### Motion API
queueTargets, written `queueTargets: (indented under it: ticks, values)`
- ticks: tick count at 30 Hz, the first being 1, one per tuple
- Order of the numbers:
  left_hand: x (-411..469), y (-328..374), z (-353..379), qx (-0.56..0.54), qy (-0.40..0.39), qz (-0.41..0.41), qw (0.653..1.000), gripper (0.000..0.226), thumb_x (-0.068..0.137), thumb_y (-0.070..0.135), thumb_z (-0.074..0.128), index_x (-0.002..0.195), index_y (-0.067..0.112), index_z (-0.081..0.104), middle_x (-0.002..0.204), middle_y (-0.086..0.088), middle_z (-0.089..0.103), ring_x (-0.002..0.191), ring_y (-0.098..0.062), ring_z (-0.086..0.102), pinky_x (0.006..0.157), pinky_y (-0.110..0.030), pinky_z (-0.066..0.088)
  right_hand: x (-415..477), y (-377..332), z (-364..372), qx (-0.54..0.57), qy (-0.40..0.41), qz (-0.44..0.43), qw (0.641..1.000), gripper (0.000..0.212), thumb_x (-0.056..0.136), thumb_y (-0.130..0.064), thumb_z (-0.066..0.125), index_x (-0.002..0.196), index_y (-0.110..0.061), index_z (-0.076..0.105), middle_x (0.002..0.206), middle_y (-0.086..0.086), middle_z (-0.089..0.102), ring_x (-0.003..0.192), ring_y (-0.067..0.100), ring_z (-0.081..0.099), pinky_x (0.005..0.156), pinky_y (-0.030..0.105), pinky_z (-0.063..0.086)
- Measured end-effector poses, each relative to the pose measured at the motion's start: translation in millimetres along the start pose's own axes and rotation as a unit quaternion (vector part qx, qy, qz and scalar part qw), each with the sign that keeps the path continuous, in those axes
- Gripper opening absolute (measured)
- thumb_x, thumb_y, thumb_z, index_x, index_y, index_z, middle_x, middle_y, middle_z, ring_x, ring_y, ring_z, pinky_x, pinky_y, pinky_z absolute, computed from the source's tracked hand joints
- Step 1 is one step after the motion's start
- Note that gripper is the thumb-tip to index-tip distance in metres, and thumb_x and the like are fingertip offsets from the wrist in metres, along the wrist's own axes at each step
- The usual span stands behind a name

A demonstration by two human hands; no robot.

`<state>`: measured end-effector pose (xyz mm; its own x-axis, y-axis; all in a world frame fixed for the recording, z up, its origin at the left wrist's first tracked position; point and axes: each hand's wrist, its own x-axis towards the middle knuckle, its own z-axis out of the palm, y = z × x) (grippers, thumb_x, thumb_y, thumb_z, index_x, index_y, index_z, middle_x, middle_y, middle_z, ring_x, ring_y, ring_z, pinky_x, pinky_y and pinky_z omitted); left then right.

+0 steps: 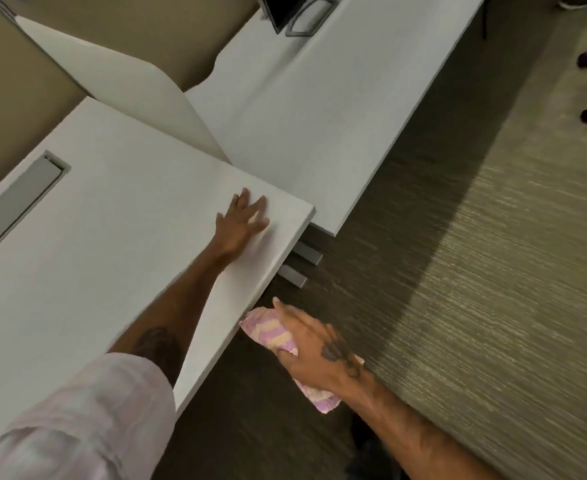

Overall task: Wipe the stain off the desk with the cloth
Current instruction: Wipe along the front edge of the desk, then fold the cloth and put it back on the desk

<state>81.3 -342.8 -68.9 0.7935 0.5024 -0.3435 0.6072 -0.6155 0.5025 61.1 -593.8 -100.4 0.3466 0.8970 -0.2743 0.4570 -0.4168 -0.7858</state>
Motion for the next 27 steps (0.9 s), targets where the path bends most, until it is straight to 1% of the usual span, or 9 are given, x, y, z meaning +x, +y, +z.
queueTargets:
  ticks: [2,4,9,11,13,16,20,23,27]
  values:
    - [-17.5,8.6,-10.3,-0.158,-0.031,-0.040,0.986,0.060,0.096,0.053,0.042,0.151,0.032,0.034,0.167,0.006,0.008,0.153,-0.014,-0.001,0.122,-0.052,-0.004,-3.7,-7.2,-15.7,-0.002,0.016,0.013,1.000,0.084,0.091,-0.039,0.059,0.156,-0.036,0.006,0.162,-0.010,0.020,0.142,0.015,0.035,0.111,0.039,0.037]
    - [-43.8,18.2,-8.6,-0.231,-0.019,-0.068,0.970,0.063,0.092,0.058,0.048,0.149,0.035,0.039,0.165,0.007,0.019,0.152,-0.015,0.010,0.122,-0.047,0.008,-4.9,-13.8,-29.6,-0.015,0.035,0.009,0.999,0.086,0.088,-0.042,0.060,0.156,-0.034,0.009,0.162,-0.010,0.019,0.143,0.016,0.034,0.112,0.041,0.037]
    - [-125.6,35.2,9.9,-0.321,0.161,-0.118,0.926,0.067,0.087,0.067,0.046,0.145,0.035,0.042,0.158,0.005,0.035,0.140,-0.013,0.035,0.114,-0.037,0.028,1.5,-38.3,-67.4,-0.044,0.073,-0.030,0.996,0.090,0.085,-0.041,0.067,0.155,-0.033,0.011,0.162,-0.009,0.020,0.143,0.015,0.033,0.112,0.038,0.039]
    - [-152.7,41.9,18.0,-0.371,0.198,-0.137,0.897,0.072,0.083,0.077,0.041,0.144,0.038,0.041,0.154,0.008,0.038,0.136,-0.009,0.037,0.106,-0.027,0.032,7.3,-50.6,-80.8,-0.040,0.082,-0.041,0.995,0.093,0.084,-0.041,0.069,0.156,-0.033,0.010,0.162,-0.008,0.020,0.143,0.015,0.033,0.111,0.040,0.041]
    - [-168.1,53.0,27.9,-0.456,0.204,-0.150,0.853,0.074,0.079,0.086,0.037,0.137,0.042,0.048,0.146,0.014,0.048,0.133,-0.008,0.044,0.105,-0.029,0.036,13.8,-61.1,-93.2,-0.040,0.082,-0.049,0.995,0.096,0.083,-0.040,0.070,0.156,-0.031,0.008,0.163,-0.009,0.018,0.143,0.016,0.034,0.110,0.038,0.042]
    - [-173.8,82.0,34.7,-0.599,0.196,-0.133,0.765,0.053,0.092,0.070,0.032,0.125,0.041,0.061,0.128,0.011,0.068,0.124,-0.014,0.059,0.110,-0.040,0.040,23.7,-70.9,-108.1,-0.046,0.069,-0.072,0.994,0.101,0.082,-0.041,0.072,0.156,-0.030,0.005,0.163,-0.008,0.018,0.145,0.014,0.031,0.112,0.032,0.038]
    - [-172.9,109.6,35.4,-0.693,0.202,-0.102,0.685,0.064,0.088,0.064,0.052,0.131,0.019,0.060,0.128,-0.010,0.068,0.121,-0.030,0.062,0.107,-0.050,0.044,34.6,-82.8,-125.4,-0.046,0.031,-0.110,0.992,0.103,0.082,-0.044,0.071,0.156,-0.031,0.000,0.163,-0.005,0.017,0.146,0.015,0.028,0.114,0.036,0.037]
    - [-168.9,125.6,30.1,-0.707,0.210,-0.092,0.669,0.056,0.092,0.048,0.057,0.130,0.008,0.057,0.123,-0.019,0.068,0.115,-0.036,0.065,0.095,-0.049,0.052,42.4,-88.2,-141.4,-0.072,-0.006,-0.130,0.989,0.106,0.083,-0.042,0.071,0.156,-0.031,-0.006,0.166,-0.005,0.003,0.148,0.019,0.021,0.116,0.039,0.033]
    - [-163.0,141.4,24.3,-0.717,0.239,-0.115,0.645,0.071,0.075,0.041,0.074,0.131,0.002,0.052,0.115,-0.021,0.068,0.105,-0.037,0.068,0.081,-0.043,0.057,50.4,-91.2,-163.9,-0.092,-0.066,-0.142,0.983,0.115,0.078,-0.041,0.076,0.155,-0.035,-0.009,0.165,-0.003,-0.002,0.148,0.024,0.021,0.113,0.041,0.031]
